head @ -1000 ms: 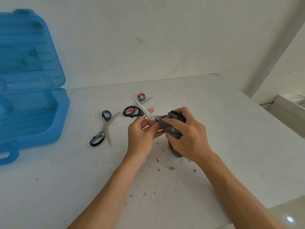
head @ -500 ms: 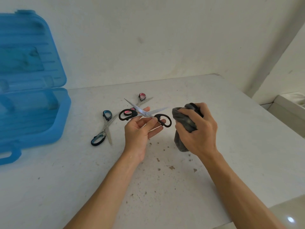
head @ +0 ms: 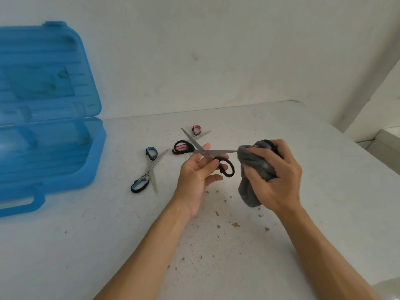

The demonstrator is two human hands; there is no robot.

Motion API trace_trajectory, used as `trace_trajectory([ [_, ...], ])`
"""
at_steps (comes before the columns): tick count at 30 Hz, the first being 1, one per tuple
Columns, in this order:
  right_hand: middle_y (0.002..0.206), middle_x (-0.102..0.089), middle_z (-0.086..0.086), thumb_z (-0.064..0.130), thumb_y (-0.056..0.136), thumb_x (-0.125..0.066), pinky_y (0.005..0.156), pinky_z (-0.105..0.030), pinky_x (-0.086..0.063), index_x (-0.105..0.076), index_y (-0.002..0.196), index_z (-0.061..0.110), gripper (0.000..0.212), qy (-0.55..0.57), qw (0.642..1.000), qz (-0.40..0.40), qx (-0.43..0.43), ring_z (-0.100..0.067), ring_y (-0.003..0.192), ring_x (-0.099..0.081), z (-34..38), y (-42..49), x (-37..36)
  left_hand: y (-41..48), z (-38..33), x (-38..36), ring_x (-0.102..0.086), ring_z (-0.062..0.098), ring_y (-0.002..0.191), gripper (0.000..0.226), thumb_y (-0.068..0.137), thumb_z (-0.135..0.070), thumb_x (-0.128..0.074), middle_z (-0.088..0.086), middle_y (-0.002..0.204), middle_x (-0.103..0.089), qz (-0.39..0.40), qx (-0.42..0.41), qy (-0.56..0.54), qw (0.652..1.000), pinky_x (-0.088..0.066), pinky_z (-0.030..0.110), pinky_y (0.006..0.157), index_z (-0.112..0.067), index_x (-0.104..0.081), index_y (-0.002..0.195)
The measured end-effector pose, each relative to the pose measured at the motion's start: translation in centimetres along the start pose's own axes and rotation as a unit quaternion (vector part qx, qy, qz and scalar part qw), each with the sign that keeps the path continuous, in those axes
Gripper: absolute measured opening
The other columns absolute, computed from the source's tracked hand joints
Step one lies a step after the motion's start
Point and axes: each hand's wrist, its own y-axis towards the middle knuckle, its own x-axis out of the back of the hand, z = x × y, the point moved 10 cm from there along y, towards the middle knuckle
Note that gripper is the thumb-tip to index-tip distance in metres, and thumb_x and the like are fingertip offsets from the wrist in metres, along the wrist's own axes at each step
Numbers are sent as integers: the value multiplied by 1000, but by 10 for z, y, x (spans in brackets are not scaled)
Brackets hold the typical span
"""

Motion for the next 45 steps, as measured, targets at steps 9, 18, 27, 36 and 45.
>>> trace_trajectory([
  [9, 104, -62, -3, 9, 78, -73, 86, -15, -47, -77, 102, 9, 25, 62, 991, -72, -99, -1, 96, -61, -24, 5, 23, -10, 15, -26, -29, 12, 58, 58, 92, -9, -29, 1, 62, -39, 109, 138, -281, 943, -29, 23, 50, 8, -50, 144],
  [18, 104, -60, -9, 19, 79, -69, 85, -14, -47, -78, 104, 4, 31, 33, 999, -14, 16, -1, 99, -58, 3, 2, 4, -23, 17, -37, -27, 11, 54, 58, 90, -5, -53, -1, 56, -31, 224, 194, -311, 903, -24, 25, 44, 7, -45, 147],
  [27, 112, -63, -13, 16, 82, -81, 62, -33, -56, -80, 110, 14, 29, -70, 989, 22, 128, -21, 85, -65, 30, -4, -18, -19, 32, -32, -15, 9, 47, 42, 94, -16, -33, -5, 47, -20, 153, 227, -245, 930, -15, 19, 36, -9, -73, 85],
  [36, 106, -68, -10, 19, 81, -77, 54, -29, -51, -81, 99, 17, 19, -140, 981, 36, 131, -20, 73, -62, 29, -5, -30, -25, 28, -32, -11, 9, 46, 26, 88, -20, -35, -6, 41, -20, 148, 237, -200, 939, -10, 20, 37, -16, -56, 73],
  [45, 104, -67, -10, 18, 81, -80, 53, -28, -50, -81, 100, 17, 19, -174, 976, 24, 126, -21, 70, -62, 23, -4, -28, -23, 30, -29, -13, 9, 45, 20, 88, -19, -35, -6, 39, -27, 156, 247, -220, 931, -11, 20, 37, -16, -55, 88],
])
